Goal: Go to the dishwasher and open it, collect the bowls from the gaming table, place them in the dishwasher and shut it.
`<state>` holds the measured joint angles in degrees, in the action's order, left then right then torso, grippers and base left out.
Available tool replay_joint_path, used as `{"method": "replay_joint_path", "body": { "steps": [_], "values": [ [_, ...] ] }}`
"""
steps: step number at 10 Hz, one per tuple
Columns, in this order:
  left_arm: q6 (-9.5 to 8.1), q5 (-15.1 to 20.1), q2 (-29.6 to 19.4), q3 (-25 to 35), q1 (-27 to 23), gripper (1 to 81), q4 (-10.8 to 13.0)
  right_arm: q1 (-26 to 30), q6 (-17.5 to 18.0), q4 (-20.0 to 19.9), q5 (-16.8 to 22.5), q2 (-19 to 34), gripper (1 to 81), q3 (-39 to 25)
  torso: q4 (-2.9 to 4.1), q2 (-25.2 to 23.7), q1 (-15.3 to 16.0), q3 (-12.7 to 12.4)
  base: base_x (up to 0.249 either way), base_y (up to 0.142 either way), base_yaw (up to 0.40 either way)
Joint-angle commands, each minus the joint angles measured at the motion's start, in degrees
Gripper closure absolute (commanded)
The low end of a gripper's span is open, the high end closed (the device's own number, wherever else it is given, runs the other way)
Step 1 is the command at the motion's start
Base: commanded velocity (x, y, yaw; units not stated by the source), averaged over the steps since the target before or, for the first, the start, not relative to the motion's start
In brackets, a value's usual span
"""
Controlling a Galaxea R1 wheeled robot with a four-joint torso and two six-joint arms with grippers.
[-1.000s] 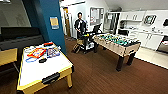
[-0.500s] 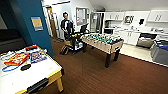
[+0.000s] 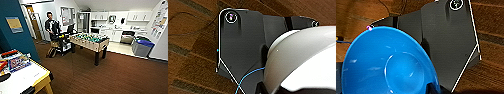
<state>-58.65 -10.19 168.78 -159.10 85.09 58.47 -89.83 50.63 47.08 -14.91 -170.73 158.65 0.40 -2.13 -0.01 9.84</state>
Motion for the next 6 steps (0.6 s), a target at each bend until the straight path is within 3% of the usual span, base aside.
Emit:
{"method": "replay_joint_path", "body": {
  "steps": [1,6],
  "values": [
    [-0.06,1.49,-0.63,-0.25,-2.07,81.1,-0.11,1.62,0.0,0.47,1.29,0.19,81.1,-0.19,0.0,0.0,0.01,0.0,0.0,0.0,-0.373],
    [-0.06,1.49,-0.72,-0.25,-2.07,81.1,-0.11,1.63,0.0,0.47,1.29,0.19,81.1,-0.19,0.0,0.0,0.01,0.0,0.0,0.0,-0.373]
  ]
}}
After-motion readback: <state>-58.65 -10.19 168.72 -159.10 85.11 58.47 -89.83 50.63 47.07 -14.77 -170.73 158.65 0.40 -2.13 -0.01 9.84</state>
